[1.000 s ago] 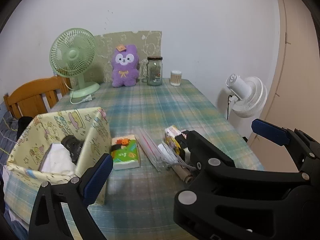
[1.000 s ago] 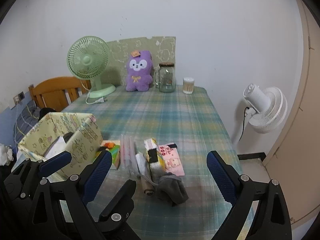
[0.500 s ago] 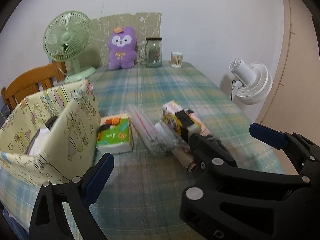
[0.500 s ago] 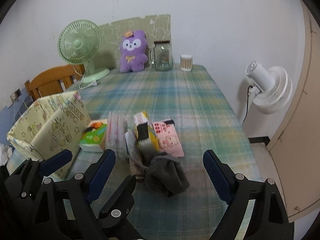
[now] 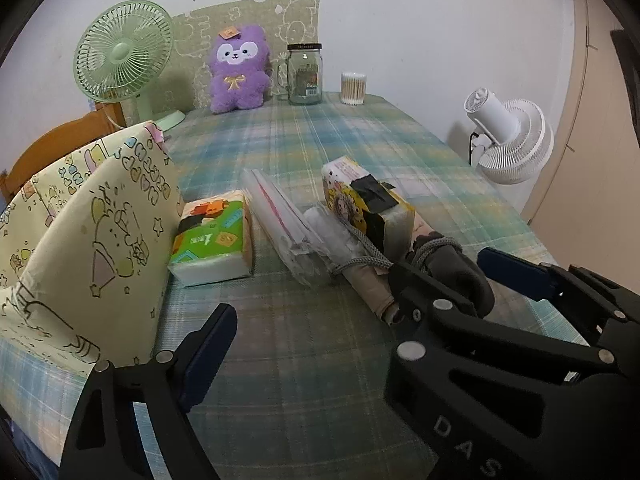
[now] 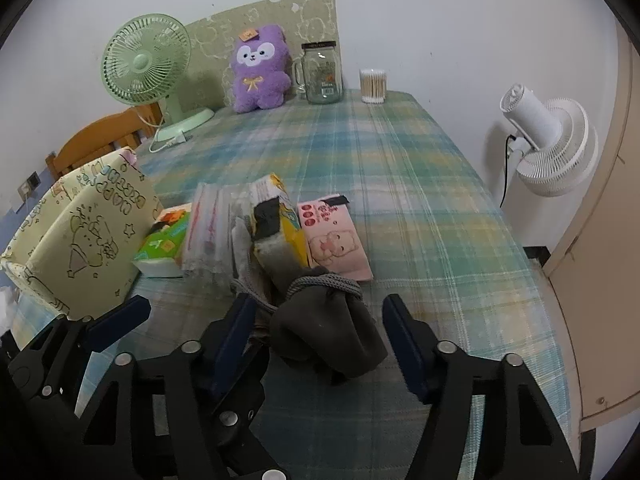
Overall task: Organize soft objects
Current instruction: 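Move the right tool to the grey sock on the table, then grasp the grey sock with the right tool and lift it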
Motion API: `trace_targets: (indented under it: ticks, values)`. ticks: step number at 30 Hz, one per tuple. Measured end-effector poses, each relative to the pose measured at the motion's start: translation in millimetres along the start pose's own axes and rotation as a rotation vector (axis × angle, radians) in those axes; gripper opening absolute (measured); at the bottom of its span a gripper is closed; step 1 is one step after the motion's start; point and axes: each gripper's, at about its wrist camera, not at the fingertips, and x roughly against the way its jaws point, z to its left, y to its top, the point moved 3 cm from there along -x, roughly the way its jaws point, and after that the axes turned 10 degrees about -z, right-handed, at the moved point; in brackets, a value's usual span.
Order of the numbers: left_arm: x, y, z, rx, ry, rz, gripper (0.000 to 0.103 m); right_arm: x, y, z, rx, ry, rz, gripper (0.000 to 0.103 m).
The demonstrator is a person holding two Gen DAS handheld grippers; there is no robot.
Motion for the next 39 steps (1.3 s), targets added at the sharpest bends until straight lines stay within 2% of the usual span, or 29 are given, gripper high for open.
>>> trace_targets:
  ticks: [4,9,19,25,31,39]
  values:
    - [-3.0,-2.0,-2.0,-0.001,-0.023,0.019,0.09,-1.4,-1.2,-2.6,0.0,-0.017,0.004,0.048]
    - [-1.7,1.3,-4.3,-0.013,-0.007,0.003,0.09,2.6,3.2,-4.5,0.004,-0.001,-0.01,0.043]
    - [5.6,20.0,0.6,0.005,0.027,-0.044,0.088,19.2,20.6,-4.0,-0.005,-0.001,-0.069,0.043]
    - [4.6,31.1,7.2,0.049,0.038,-0.063,0.088,22.8,34.4,-2.4,0.006,-0.011,-0.095,0.043]
    - [-2.8,42.7,13.5,0.084,0.025,-0.051,0.08,19.5,49.0,-1.2,0.008,-0.004,-0.111,0.043]
    - [-20.6,48.0,20.8,0.1,0.058,-0.021,0.07,-2.2,57.3,-0.3,0.001,0.011,-0.099,0.043]
